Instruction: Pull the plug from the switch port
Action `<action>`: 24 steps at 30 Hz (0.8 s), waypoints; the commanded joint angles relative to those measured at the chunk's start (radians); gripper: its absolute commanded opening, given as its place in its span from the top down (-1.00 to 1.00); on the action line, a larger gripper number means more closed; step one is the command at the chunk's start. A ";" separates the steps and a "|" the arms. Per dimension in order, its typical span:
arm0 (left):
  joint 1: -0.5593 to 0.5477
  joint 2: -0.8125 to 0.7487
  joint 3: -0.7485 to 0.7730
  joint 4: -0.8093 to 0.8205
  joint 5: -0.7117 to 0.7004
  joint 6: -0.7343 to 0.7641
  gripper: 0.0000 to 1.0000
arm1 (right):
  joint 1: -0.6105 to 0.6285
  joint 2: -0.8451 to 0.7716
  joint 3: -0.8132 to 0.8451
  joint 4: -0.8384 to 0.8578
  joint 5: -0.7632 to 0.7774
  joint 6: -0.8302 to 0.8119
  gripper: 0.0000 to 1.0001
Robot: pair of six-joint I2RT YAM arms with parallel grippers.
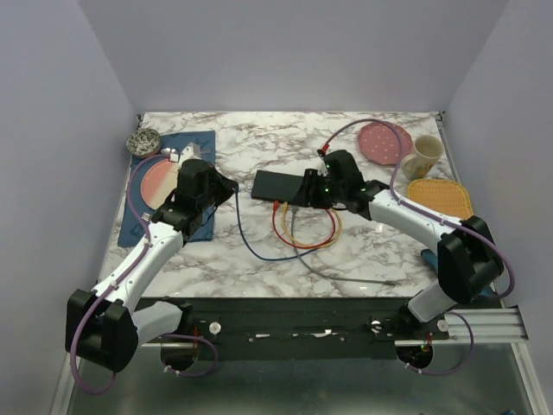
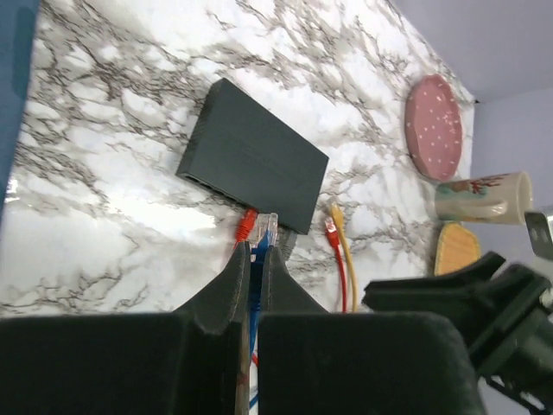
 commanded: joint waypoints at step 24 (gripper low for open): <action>-0.006 -0.046 0.014 -0.153 0.009 0.078 1.00 | 0.456 0.197 0.085 0.226 -0.173 -0.274 -0.85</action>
